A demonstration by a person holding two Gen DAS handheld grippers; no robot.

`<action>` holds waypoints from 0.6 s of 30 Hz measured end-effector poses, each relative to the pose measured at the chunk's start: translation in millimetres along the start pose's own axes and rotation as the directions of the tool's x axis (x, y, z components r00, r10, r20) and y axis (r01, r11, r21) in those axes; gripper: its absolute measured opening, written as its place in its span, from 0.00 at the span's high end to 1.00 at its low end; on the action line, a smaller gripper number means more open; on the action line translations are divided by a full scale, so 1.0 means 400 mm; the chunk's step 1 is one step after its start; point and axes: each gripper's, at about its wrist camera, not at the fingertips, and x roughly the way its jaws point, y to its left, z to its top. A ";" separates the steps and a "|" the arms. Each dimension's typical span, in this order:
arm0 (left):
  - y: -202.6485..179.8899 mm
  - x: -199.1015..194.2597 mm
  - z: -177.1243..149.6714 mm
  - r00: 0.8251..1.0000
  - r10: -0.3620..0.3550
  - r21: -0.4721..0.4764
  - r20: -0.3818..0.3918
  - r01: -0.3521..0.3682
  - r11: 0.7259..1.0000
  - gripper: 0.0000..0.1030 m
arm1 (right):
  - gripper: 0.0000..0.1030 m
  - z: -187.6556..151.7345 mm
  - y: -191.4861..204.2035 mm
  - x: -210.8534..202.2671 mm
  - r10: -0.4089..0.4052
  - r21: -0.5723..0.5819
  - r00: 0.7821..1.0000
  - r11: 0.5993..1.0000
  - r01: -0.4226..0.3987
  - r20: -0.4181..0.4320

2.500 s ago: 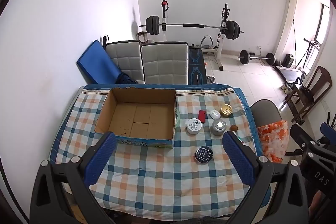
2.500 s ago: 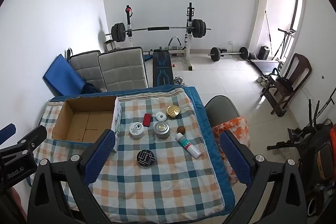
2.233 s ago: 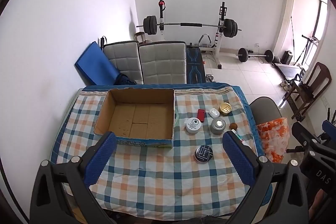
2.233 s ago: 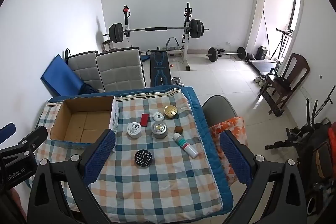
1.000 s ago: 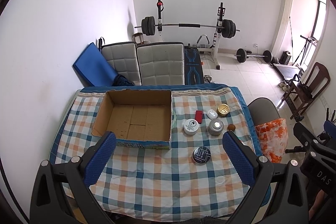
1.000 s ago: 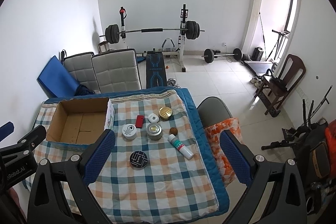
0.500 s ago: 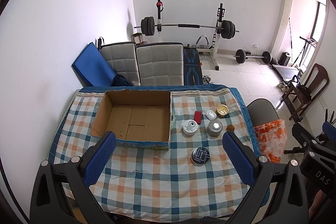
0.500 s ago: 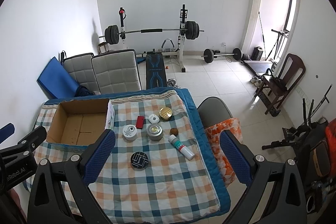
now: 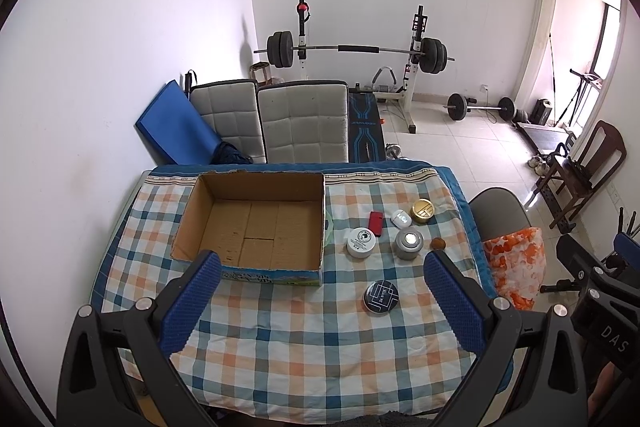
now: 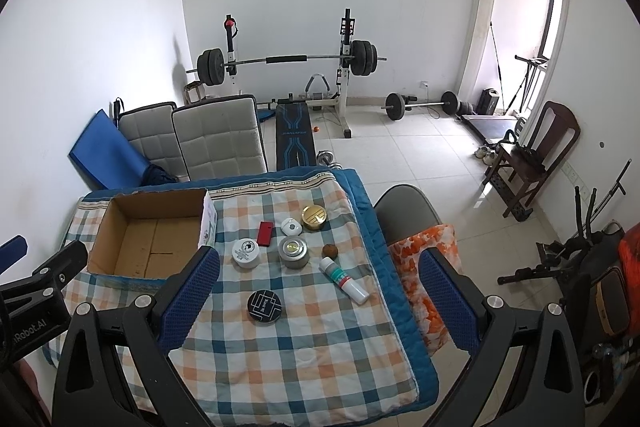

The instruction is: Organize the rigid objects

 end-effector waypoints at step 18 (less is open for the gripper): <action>-0.006 0.004 -0.003 1.000 -0.005 -0.002 -0.006 0.005 1.000 0.00 | 0.01 -0.004 0.001 0.000 0.002 0.002 1.000 1.000 -0.002 -0.001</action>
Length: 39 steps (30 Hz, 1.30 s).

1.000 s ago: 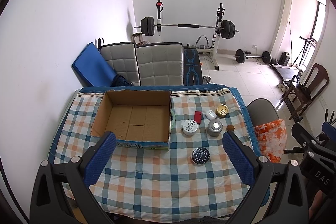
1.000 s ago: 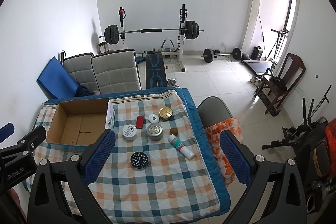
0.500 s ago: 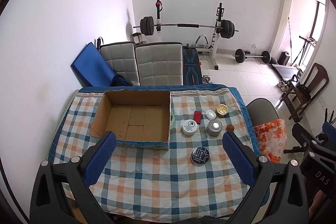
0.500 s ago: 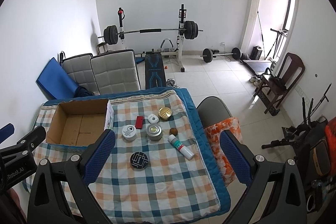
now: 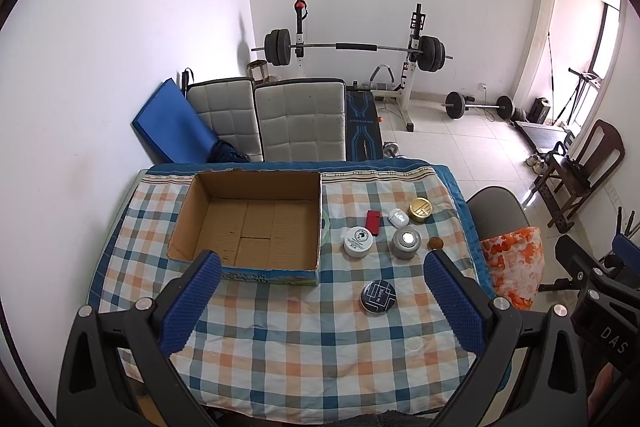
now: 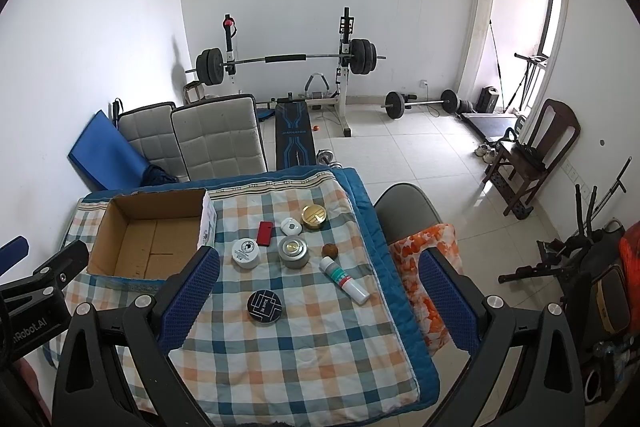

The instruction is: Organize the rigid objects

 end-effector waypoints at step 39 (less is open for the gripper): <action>-0.311 1.063 -0.321 0.655 0.040 0.112 -0.755 0.069 0.991 0.01 | 0.02 -0.277 -0.191 1.074 -0.027 -0.014 0.771 1.000 0.023 -0.636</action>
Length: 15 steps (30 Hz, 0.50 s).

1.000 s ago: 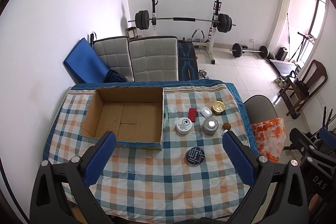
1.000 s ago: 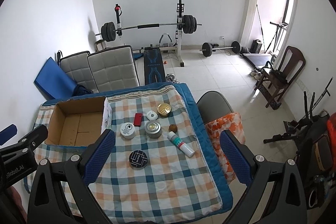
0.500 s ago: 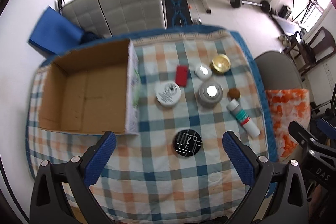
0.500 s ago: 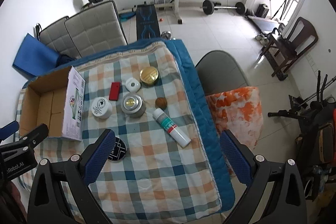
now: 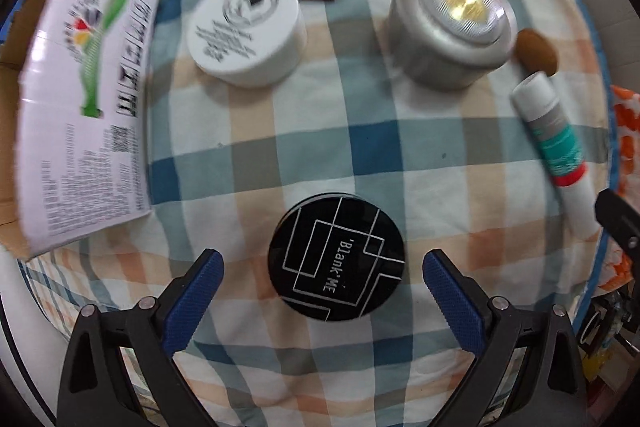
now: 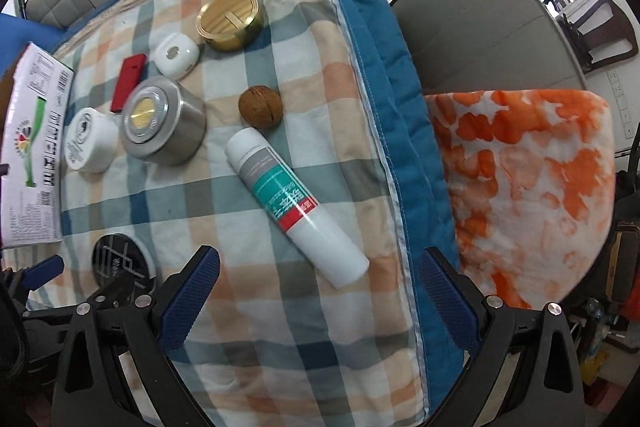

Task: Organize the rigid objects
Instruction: 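Grasp the black Blank ME tin with the left tool while the right tool approaches the silver tin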

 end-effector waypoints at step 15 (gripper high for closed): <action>0.056 -0.039 0.070 0.997 -0.058 -0.008 0.057 0.059 0.998 0.28 | 0.02 0.074 0.038 0.069 0.059 0.009 0.997 0.998 -0.058 -0.053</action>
